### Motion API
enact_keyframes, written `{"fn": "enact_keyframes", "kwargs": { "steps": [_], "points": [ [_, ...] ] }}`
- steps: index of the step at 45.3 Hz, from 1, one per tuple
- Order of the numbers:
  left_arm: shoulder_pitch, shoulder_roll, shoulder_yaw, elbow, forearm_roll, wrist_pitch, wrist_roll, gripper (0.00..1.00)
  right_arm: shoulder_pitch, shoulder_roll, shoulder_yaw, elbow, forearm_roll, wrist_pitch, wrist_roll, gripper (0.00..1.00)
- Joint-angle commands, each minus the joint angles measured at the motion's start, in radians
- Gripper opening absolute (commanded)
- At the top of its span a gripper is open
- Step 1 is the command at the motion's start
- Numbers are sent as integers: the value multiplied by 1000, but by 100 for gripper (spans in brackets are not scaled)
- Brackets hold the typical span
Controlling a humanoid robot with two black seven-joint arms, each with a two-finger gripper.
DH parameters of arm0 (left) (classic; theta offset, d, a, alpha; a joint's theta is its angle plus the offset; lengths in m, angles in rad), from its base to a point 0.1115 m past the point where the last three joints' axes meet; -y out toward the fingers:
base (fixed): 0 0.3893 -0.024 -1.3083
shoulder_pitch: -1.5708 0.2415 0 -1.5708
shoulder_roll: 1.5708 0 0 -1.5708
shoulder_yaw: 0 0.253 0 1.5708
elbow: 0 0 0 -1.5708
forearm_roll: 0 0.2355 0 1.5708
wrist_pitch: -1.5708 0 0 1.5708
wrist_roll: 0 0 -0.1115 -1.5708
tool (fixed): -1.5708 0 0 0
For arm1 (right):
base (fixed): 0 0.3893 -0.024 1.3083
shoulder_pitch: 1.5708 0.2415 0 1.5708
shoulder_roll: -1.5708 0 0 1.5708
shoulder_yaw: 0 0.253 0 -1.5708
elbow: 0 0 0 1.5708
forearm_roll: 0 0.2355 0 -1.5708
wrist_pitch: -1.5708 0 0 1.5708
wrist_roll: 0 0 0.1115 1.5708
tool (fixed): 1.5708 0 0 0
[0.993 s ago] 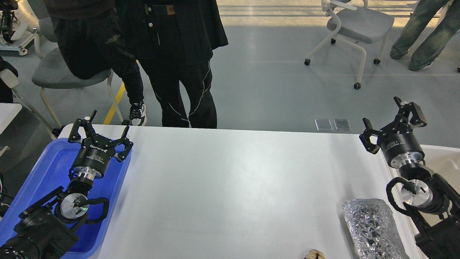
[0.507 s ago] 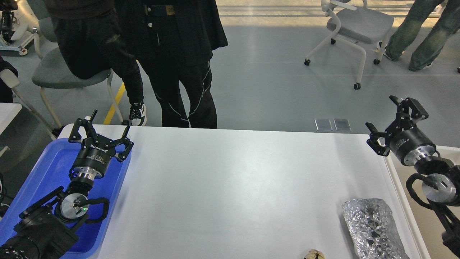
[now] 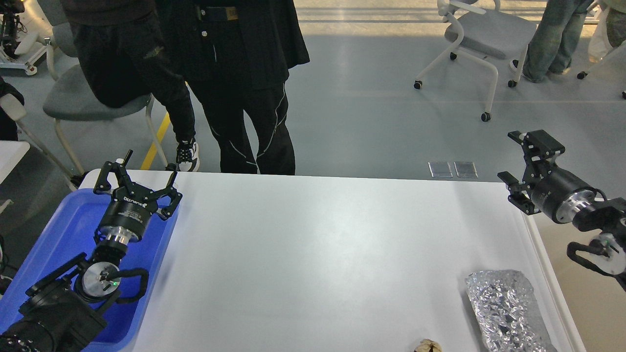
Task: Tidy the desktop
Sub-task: 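Lower the open right gripper down beside the silver foil wrapper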
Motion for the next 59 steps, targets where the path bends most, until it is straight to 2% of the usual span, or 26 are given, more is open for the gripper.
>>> {"fn": "enact_keyframes", "kwargs": {
  "steps": [1, 4, 10, 13, 15, 18, 25, 30, 37, 44, 50, 59],
  "points": [
    [0, 0, 0, 0, 1, 0, 0, 100, 44, -155, -119, 127, -72, 9, -54, 100],
    [-1, 0, 0, 0, 1, 0, 0, 100, 47, -178, -123, 173, -77, 9, -119, 100],
    [-1, 0, 0, 0, 1, 0, 0, 100, 53, -209, -121, 235, -83, 16, -289, 100],
    [0, 0, 0, 0, 1, -1, 0, 100, 78, -224, -127, 242, -97, 52, -344, 100],
    [0, 0, 0, 0, 0, 0, 0, 100, 90, -229, -129, 242, -123, 84, -358, 100],
    [0, 0, 0, 0, 0, 0, 0, 100, 96, -229, -129, 241, -173, 118, -360, 100],
    [0, 0, 0, 0, 0, 0, 0, 100, 99, -227, -129, 268, -365, 117, -353, 100],
    [0, 0, 0, 0, 0, 0, 0, 100, 83, -246, -145, 322, -385, 127, -353, 100],
    [0, 0, 0, 0, 1, 0, 0, 100, 81, -309, -293, 353, -501, 131, -350, 100],
    [-1, 0, 0, 0, 0, -1, 0, 100, 69, -352, -403, 344, -704, 131, -318, 100],
    [-1, 0, 0, 0, 1, 0, 0, 100, 58, -362, -512, 345, -795, 120, -311, 100],
    [0, 0, 0, 0, 1, 0, 0, 100, 29, -404, -606, 341, -887, 118, -211, 99]
  ]
}}
